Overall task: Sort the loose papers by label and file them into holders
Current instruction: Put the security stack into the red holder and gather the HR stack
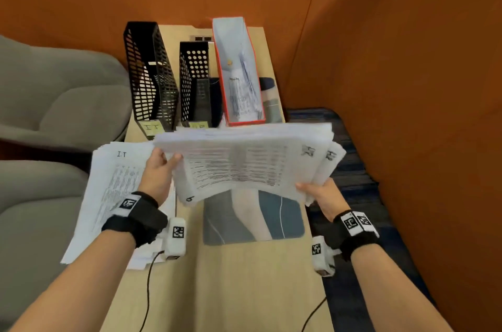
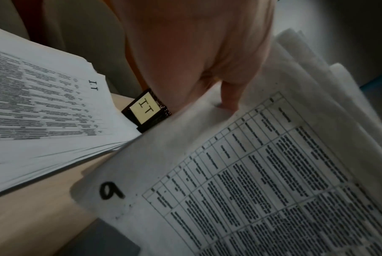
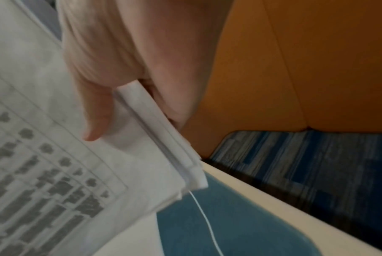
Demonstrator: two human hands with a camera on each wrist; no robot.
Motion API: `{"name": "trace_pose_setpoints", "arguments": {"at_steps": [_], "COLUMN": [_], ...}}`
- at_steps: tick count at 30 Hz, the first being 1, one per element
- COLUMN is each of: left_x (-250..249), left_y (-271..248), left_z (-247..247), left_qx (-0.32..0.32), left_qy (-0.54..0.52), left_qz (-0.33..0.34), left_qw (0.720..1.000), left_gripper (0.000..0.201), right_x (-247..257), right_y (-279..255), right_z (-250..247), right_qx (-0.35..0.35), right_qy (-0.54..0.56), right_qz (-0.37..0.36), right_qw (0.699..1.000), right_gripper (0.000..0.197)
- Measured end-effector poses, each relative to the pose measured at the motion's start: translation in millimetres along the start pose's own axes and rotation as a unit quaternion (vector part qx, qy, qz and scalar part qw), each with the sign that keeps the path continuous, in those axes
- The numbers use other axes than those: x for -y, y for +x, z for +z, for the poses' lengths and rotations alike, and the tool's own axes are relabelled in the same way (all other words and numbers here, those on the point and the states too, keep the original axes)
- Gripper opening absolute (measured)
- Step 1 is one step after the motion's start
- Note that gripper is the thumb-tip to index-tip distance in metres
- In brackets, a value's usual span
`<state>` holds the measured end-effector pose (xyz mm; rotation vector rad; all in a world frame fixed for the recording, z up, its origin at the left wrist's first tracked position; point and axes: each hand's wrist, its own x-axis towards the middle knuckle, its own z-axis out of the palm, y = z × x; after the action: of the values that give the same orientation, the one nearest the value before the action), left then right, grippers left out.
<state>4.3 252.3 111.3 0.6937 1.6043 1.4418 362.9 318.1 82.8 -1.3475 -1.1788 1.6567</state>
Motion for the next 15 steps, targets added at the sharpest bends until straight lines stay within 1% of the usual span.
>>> {"name": "trace_pose_setpoints", "arguments": {"at_steps": [2, 3, 5, 6, 7, 8, 10, 11, 13, 14, 15], "left_x": [10.5, 18.9, 33.1, 42.0, 49.7, 56.2, 59.6, 61.6, 67.0, 69.2, 71.4], "left_y": [-1.0, -1.9, -9.9, -13.5, -15.8, -15.4, -12.0, -9.1, -3.0, -2.4, -3.0], "left_z": [-2.3, -5.0, -3.3, 1.9, 7.9, 13.8, 19.5, 16.4, 5.6, 0.9, -1.5], "left_qx": [0.017, 0.014, 0.021, 0.017, -0.001, -0.027, -0.08, -0.083, -0.066, -0.054, -0.046], "left_qy": [0.012, 0.018, 0.036, 0.037, 0.038, 0.049, 0.065, 0.055, 0.033, 0.031, 0.03], "left_qz": [0.007, -0.003, -0.033, -0.056, -0.079, -0.102, -0.131, -0.126, -0.094, -0.084, -0.083], "left_qw": [1.0, 1.0, 0.999, 0.998, 0.996, 0.993, 0.986, 0.987, 0.993, 0.994, 0.995], "left_gripper": [0.025, 0.03, 0.043, 0.05, 0.052, 0.047, 0.028, 0.027, 0.033, 0.036, 0.038], "right_x": [-7.1, -12.0, -24.1, -29.5, -34.0, -36.9, -39.7, -40.8, -42.5, -41.5, -42.1], "right_y": [3.1, 4.2, 6.1, 6.4, 6.4, 6.4, 7.0, 7.7, 7.6, 7.2, 7.5], "right_z": [0.9, -0.1, 1.2, 4.0, 7.6, 10.3, 8.7, 5.8, -0.5, -0.5, 0.5], "right_qx": [0.009, 0.023, 0.048, 0.053, 0.051, 0.045, 0.038, 0.037, 0.036, 0.035, 0.038], "right_qy": [0.006, 0.003, -0.007, -0.008, -0.008, -0.009, -0.006, 0.009, 0.011, -0.008, -0.025], "right_qz": [-0.008, -0.006, 0.021, 0.035, 0.039, 0.037, 0.035, 0.04, 0.049, 0.05, 0.048], "right_qw": [1.0, 1.0, 0.999, 0.998, 0.998, 0.998, 0.999, 0.998, 0.998, 0.998, 0.998], "right_gripper": [0.047, 0.05, 0.056, 0.057, 0.055, 0.051, 0.045, 0.048, 0.055, 0.055, 0.049]}}
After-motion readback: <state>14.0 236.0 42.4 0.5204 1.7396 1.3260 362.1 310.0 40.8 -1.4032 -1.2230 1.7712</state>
